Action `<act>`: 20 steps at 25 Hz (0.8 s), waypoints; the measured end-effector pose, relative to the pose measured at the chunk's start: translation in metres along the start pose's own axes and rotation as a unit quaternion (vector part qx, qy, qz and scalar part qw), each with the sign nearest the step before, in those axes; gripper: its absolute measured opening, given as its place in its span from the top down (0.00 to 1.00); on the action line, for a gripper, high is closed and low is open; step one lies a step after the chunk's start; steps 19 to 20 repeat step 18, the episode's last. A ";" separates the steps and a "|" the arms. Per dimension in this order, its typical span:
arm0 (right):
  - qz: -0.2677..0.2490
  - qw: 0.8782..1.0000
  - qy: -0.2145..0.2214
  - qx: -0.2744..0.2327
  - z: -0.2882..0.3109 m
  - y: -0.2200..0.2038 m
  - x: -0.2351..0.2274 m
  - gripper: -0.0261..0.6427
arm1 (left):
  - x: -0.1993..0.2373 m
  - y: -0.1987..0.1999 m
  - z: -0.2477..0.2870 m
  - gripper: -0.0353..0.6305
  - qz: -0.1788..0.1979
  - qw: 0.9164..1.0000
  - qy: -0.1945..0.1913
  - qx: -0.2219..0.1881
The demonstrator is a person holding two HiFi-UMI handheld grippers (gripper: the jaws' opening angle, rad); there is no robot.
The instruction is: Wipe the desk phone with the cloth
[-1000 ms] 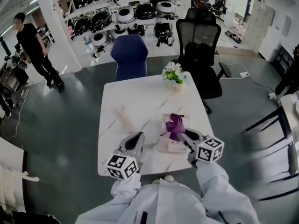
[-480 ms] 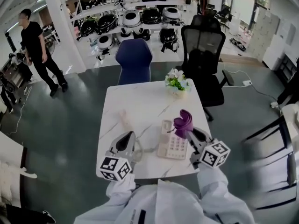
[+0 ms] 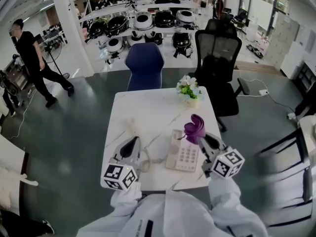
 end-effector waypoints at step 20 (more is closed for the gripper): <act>-0.029 1.000 -0.001 -0.001 0.017 0.007 -0.005 0.91 | 0.004 -0.001 0.014 0.95 0.014 1.000 0.001 0.013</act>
Point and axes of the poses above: the fingertips, and each gripper's own axes: z forward along the fingers, x to its left, y out of its top, the point moved 6 cm from there along -z, backward along the fingers, and after that the axes turned 13 degrees about z, right-handed, at the moved point
